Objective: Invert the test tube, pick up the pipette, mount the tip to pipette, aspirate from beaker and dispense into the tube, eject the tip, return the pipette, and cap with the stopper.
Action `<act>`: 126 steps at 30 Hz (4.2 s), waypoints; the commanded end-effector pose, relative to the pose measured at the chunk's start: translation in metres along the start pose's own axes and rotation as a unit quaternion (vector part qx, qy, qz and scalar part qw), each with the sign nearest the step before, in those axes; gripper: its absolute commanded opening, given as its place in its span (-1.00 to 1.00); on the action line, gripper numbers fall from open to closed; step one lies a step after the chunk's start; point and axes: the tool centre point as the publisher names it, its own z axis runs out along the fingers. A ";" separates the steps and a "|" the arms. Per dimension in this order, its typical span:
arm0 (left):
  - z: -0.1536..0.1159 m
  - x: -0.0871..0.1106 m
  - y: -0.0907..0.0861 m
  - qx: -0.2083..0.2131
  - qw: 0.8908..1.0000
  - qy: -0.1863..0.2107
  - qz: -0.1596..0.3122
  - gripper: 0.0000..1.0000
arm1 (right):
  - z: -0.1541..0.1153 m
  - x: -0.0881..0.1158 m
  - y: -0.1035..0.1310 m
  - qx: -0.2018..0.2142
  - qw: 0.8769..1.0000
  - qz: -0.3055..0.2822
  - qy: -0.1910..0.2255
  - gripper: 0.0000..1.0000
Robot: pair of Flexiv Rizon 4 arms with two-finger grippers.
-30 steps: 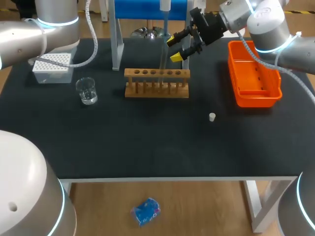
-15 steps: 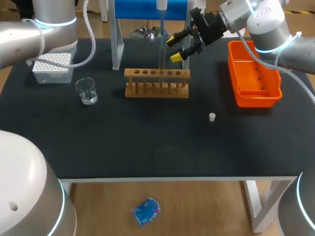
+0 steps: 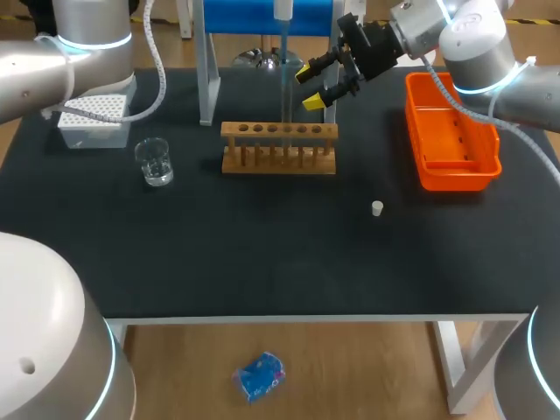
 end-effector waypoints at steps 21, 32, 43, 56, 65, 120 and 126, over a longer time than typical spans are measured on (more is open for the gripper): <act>0.008 -0.002 0.003 0.001 1.000 0.011 -0.007 -1.00 | -0.001 0.001 0.000 0.001 1.000 0.000 -0.001 1.00; 0.008 -0.006 0.010 -0.001 1.000 0.011 -0.011 -1.00 | -0.001 0.001 0.000 0.001 1.000 0.000 -0.001 1.00; 0.008 -0.007 0.016 0.001 1.000 0.009 -0.013 -1.00 | -0.001 0.001 0.000 0.001 1.000 0.000 -0.001 1.00; 0.008 -0.010 0.023 0.004 1.000 0.010 -0.017 -1.00 | -0.001 0.001 0.000 0.001 1.000 0.000 -0.001 1.00; 0.008 -0.007 0.031 0.004 1.000 0.010 -0.025 -1.00 | -0.001 0.001 0.000 0.001 1.000 0.000 -0.001 1.00; 0.012 -0.008 0.049 0.012 0.999 0.010 -0.038 -1.00 | -0.001 0.001 0.000 0.001 1.000 0.000 -0.001 1.00; 0.012 -0.008 0.051 0.012 0.999 0.009 -0.040 -1.00 | -0.001 0.001 0.000 0.001 1.000 0.000 -0.001 1.00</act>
